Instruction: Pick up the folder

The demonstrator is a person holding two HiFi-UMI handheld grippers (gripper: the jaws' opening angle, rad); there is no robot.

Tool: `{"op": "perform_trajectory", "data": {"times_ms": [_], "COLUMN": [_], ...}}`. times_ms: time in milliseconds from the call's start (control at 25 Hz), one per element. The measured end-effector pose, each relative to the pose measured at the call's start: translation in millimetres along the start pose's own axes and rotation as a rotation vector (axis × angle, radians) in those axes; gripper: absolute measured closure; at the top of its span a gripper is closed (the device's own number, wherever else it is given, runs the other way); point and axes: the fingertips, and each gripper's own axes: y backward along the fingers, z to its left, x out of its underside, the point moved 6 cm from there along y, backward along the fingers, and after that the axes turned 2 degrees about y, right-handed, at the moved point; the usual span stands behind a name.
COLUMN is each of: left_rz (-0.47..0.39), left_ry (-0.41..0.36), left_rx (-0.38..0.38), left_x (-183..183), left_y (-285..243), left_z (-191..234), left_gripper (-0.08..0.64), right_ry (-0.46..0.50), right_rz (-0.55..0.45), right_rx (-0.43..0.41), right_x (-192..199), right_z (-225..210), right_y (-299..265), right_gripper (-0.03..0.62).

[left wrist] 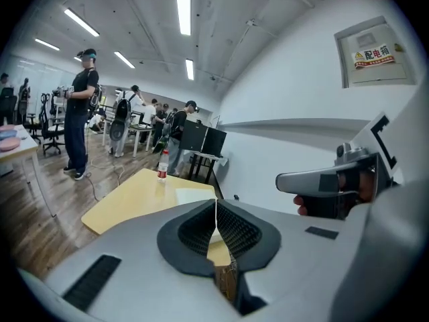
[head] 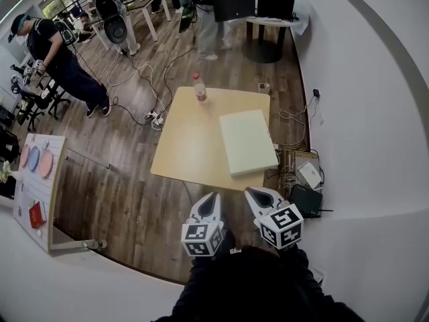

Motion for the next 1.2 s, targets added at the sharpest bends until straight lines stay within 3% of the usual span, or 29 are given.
{"op": "perform_trajectory", "data": {"times_ms": [520, 880, 1200], "left_rz": [0.064, 0.115, 0.148], "left_ry": [0.015, 0.019, 0.031], "left_rx": [0.069, 0.092, 0.057], "left_x": [-47, -50, -44], "left_y": [-85, -118, -141], "left_z": [80, 99, 103], "left_gripper": [0.526, 0.526, 0.526], "right_ry": [-0.055, -0.107, -0.166], "right_rz": [0.06, 0.094, 0.124], "right_rx": [0.09, 0.138, 0.159], "right_x": [-30, -24, -6], "right_z": [-38, -60, -91], "right_y": [-104, -131, -136], "right_gripper": [0.569, 0.569, 0.569]}}
